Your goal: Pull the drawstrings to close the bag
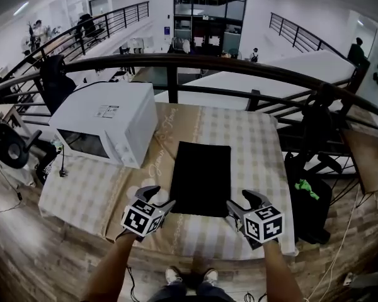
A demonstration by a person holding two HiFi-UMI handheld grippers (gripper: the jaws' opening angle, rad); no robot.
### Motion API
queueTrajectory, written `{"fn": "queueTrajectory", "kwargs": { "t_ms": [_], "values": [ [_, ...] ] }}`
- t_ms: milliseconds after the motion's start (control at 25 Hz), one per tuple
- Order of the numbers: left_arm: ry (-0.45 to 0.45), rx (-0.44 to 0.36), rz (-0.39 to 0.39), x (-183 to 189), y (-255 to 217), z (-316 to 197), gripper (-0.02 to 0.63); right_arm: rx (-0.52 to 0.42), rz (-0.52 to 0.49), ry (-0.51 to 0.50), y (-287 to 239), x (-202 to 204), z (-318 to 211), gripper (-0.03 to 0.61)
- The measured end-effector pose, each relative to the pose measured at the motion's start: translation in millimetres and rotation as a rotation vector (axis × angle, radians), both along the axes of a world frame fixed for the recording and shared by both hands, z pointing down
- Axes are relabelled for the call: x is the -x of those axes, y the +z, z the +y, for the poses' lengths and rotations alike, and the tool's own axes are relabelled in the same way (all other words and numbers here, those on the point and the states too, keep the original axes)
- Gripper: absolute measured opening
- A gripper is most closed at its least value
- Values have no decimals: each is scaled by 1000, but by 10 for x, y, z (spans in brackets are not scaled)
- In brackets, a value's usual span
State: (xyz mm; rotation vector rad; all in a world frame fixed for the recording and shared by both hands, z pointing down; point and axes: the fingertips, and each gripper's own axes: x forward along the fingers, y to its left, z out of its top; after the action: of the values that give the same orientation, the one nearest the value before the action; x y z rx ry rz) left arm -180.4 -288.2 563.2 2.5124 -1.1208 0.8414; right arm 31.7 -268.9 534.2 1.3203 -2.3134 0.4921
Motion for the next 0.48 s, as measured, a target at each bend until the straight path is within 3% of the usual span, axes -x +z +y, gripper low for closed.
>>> {"fn": "queueTrajectory", "kwargs": {
  "t_ms": [480],
  "values": [
    [106, 140, -135, 13, 605, 289, 280, 116, 38, -87, 532, -51, 121, 262]
  ]
}}
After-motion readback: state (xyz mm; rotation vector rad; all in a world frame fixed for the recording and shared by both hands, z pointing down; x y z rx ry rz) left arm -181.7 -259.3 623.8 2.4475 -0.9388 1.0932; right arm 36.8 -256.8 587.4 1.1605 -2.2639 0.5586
